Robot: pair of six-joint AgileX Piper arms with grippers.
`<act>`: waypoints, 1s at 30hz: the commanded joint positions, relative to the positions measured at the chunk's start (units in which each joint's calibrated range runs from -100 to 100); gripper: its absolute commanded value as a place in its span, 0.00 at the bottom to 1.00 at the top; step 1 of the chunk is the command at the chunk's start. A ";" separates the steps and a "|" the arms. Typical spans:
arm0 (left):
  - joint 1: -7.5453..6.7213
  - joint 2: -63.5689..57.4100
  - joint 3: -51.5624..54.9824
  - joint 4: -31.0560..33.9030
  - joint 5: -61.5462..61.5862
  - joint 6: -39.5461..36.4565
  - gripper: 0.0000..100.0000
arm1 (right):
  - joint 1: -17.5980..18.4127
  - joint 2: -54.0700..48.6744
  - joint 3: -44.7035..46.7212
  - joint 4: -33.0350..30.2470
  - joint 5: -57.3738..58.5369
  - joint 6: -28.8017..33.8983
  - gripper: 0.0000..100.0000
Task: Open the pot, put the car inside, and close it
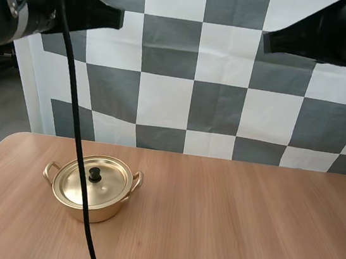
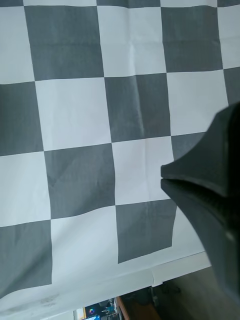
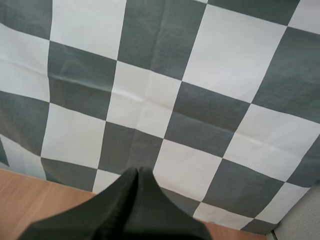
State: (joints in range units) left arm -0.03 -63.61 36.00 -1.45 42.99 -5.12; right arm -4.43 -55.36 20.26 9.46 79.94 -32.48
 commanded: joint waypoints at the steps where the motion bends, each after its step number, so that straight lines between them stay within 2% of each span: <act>1: -0.01 -4.34 10.55 -0.64 -15.13 -0.02 0.00 | -0.05 -0.65 20.51 0.08 -11.85 0.05 0.00; 7: -0.01 -11.03 28.56 -1.68 -30.76 -0.02 0.00 | -0.05 -0.65 25.93 1.99 -14.29 0.05 0.00; 11: -0.01 -15.49 40.27 -1.68 -36.89 -0.02 0.00 | -0.05 -0.65 30.04 2.14 -19.38 0.05 0.00; 16: -0.01 -22.59 52.09 -1.79 -42.99 -0.02 0.00 | 3.21 -2.38 36.41 -2.02 -27.99 0.05 0.00; 19: -0.01 -27.01 57.24 -3.66 -43.48 -0.02 0.00 | 6.07 -5.88 40.35 -2.81 -32.78 0.05 0.00; 22: -0.01 -31.06 60.41 -5.09 -42.99 -0.02 0.00 | 7.38 -9.95 44.55 -2.81 -37.43 0.05 0.00; 28: -0.01 -35.66 64.00 -5.49 -42.99 -0.02 0.00 | 6.13 -13.80 52.06 -2.43 -47.32 0.05 0.00; 30: -0.01 -36.39 64.00 -5.49 -33.13 -0.02 0.00 | 4.87 -14.65 56.90 -2.01 -52.13 0.05 0.00</act>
State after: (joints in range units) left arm -0.03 -93.12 84.77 -6.57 0.00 -5.12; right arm 2.15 -62.55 62.27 6.66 45.85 -32.48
